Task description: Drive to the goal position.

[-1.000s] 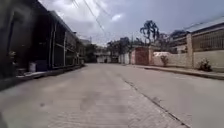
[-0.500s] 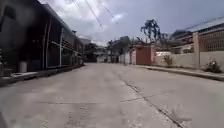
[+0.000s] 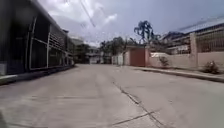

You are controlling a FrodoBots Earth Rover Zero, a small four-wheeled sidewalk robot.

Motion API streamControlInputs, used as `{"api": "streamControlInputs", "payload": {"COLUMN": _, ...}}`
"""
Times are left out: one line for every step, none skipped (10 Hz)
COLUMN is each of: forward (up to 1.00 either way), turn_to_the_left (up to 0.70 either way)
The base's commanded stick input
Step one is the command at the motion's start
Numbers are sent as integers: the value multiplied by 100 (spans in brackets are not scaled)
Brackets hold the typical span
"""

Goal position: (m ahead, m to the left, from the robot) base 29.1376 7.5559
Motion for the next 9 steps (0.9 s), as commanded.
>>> {"api": "streamControlInputs", "payload": {"forward": 100, "turn_to_the_left": -10}}
{"api": "streamControlInputs", "payload": {"forward": 100, "turn_to_the_left": -24}}
{"api": "streamControlInputs", "payload": {"forward": 100, "turn_to_the_left": -40}}
{"api": "streamControlInputs", "payload": {"forward": 100, "turn_to_the_left": -40}}
{"api": "streamControlInputs", "payload": {"forward": 100, "turn_to_the_left": -35}}
{"api": "streamControlInputs", "payload": {"forward": 100, "turn_to_the_left": -15}}
{"api": "streamControlInputs", "payload": {"forward": 100, "turn_to_the_left": 0}}
{"api": "streamControlInputs", "payload": {"forward": 100, "turn_to_the_left": 0}}
{"api": "streamControlInputs", "payload": {"forward": 100, "turn_to_the_left": 0}}
